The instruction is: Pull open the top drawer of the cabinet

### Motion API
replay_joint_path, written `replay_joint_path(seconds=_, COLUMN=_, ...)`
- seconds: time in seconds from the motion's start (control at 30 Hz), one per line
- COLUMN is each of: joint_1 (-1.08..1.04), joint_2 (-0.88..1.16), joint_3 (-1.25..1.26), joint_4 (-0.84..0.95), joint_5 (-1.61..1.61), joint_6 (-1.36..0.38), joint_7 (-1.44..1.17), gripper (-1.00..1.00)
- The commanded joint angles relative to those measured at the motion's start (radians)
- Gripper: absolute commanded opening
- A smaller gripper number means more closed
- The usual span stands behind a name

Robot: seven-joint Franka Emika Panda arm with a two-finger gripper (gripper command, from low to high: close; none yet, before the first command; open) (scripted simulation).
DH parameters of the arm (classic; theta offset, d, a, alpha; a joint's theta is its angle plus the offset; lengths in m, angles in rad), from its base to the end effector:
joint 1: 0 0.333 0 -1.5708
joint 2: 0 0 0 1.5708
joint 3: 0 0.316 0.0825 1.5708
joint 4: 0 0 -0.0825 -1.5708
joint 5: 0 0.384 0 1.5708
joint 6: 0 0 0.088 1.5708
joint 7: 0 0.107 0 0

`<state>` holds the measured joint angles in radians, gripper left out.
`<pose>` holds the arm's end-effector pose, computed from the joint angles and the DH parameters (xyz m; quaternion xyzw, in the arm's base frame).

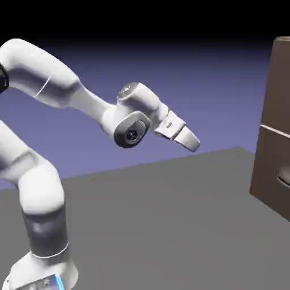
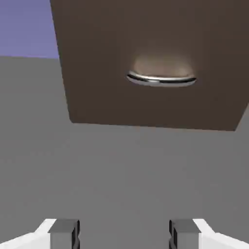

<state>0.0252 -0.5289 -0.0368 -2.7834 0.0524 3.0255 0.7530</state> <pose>0.3992 -0.0088 0.4531 -0.8504 0.3679 -0.3419 0.1567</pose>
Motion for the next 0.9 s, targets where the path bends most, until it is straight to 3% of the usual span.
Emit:
replay_joint_path(seconds=0.0, joint_1=0.011, joint_2=0.034, joint_3=-0.031, joint_4=0.022, joint_5=0.044, joint_6=-0.01, joint_7=0.01, gripper=0.0)
replay_joint_path(seconds=0.87, joint_1=0.296, joint_2=0.919, joint_3=-0.824, joint_4=0.596, joint_5=1.174, joint_6=-0.257, joint_7=0.268, gripper=0.0)
